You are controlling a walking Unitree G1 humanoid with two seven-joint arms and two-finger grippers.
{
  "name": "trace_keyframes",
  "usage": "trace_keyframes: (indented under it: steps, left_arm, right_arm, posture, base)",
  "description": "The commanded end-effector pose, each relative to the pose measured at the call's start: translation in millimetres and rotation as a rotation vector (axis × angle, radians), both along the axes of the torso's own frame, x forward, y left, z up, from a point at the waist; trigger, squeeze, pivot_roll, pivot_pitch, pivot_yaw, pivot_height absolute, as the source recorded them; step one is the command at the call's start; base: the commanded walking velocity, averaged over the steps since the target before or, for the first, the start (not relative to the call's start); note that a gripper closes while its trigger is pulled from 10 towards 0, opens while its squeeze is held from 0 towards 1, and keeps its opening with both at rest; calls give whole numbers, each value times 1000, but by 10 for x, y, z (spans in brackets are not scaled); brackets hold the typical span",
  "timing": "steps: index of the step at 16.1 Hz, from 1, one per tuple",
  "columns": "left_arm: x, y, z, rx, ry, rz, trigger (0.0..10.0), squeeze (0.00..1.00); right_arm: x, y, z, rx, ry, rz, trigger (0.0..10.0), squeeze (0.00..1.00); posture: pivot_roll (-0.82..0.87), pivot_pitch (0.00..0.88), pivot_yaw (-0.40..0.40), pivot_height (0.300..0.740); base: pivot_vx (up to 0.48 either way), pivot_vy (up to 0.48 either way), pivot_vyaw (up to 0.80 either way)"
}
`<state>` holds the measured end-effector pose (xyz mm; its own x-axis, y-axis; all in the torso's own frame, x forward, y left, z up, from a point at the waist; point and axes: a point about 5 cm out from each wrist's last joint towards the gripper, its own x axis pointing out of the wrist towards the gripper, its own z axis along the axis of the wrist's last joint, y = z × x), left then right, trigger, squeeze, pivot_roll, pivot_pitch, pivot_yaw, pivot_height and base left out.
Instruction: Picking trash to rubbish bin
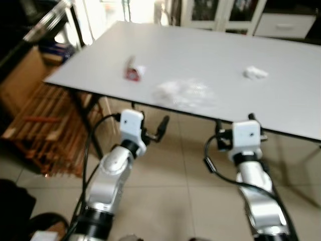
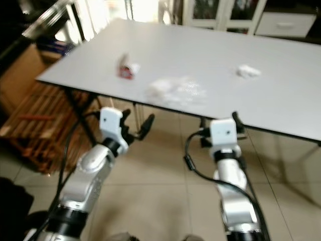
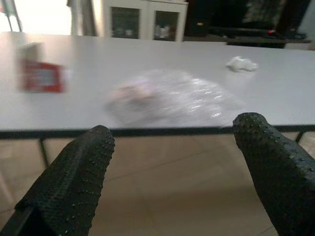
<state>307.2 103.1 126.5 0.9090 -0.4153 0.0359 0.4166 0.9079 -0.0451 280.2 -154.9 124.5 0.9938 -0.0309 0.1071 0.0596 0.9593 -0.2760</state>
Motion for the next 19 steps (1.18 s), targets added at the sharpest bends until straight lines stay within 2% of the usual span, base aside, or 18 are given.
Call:
trace_keyframes:
  steps: [1,3,7,19]
  left_arm:
    - [3,12,-5,2,10,1,10000,0]
    - [15,17,0,5,9,4,10000,0]
    - [3,15,8,32,-11,-21,10000,0]
    - [-26,-32,-7,27,-10,-48,10000,0]
  right_arm:
    - [-4,-22,-1,-15,-3,-5,10000,0]
    - [-7,-22,-6,-17,-3,-6,10000,0]
    - [-3,-28,-13,-19,-2,-10,10000,0]
    - [2,-52,-16,-30,-5,-29,10000,0]
  posture:
    - [-28,103,12,740]
    - [-28,103,13,740]
    - [-28,102,14,740]
    - [-28,101,14,740]
  base:
    - [0,480,0]
    - [0,457,0]
    - [0,0,0]
    - [469,0,0]
